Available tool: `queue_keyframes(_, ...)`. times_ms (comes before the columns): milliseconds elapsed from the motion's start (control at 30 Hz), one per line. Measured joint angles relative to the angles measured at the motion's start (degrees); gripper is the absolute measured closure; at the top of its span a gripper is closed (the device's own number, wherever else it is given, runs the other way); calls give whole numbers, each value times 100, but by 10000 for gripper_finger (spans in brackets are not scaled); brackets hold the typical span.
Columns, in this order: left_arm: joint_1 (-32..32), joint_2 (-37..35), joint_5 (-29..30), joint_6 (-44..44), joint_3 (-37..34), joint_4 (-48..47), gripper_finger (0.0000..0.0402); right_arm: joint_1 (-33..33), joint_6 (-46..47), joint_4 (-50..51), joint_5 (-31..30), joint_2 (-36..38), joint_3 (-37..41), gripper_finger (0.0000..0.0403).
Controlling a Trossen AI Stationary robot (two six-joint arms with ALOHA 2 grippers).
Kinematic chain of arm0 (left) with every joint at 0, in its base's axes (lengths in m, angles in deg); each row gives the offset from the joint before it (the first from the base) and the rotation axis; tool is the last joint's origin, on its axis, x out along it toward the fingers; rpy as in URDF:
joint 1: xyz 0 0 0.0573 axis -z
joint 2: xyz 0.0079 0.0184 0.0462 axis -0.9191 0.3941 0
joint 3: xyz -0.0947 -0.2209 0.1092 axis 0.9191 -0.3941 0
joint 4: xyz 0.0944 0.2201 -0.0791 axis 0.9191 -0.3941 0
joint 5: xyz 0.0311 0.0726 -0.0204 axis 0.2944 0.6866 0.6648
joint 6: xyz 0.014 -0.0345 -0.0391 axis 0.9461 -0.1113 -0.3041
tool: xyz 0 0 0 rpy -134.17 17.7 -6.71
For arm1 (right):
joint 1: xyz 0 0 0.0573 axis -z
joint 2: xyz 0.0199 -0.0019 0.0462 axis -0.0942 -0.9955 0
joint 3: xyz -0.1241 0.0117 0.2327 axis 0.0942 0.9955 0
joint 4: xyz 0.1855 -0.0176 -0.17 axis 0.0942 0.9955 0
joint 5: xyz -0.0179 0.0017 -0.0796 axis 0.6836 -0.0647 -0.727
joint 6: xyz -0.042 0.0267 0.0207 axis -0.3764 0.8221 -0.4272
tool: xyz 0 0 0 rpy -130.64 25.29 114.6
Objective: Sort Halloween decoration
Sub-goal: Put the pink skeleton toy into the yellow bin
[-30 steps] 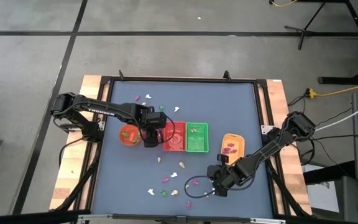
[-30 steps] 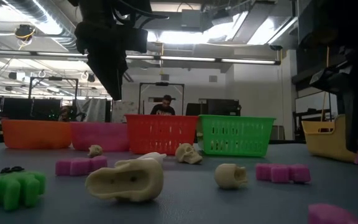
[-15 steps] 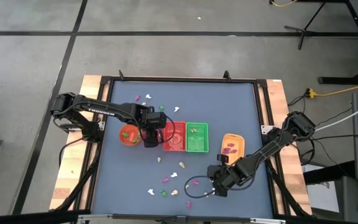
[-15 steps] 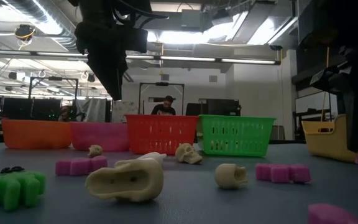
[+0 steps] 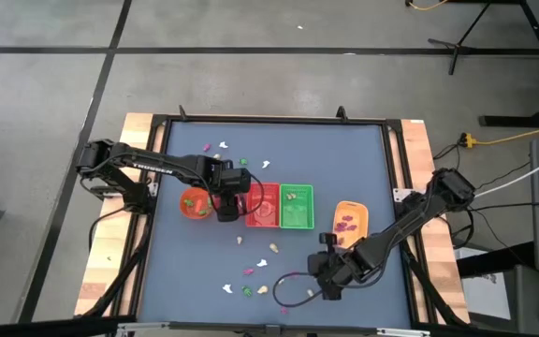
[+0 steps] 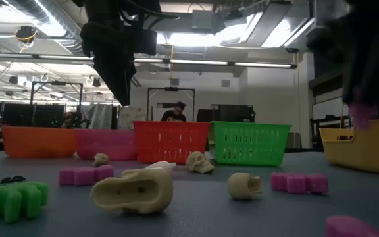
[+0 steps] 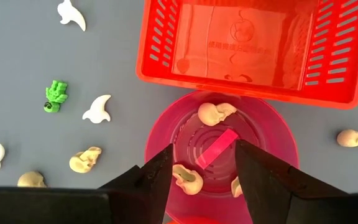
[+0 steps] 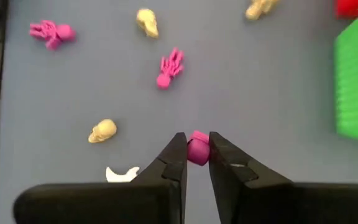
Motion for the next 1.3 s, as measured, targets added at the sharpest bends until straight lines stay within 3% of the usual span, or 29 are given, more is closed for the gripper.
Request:
queue_keyframes(367, 0, 0, 0, -1, 0, -2, 245, 0, -333, 2390, -599, 4, -964, 357)
queue_keyframes(867, 0, 0, 0, -4, 0, 13, 245, 0, -64, 4280, -938, 4, -1067, 355)
queue_keyframes(1300, 0, 0, 1, -2, 0, 20, 245, 0, -18, 4515, -927, 4, -975, 354)
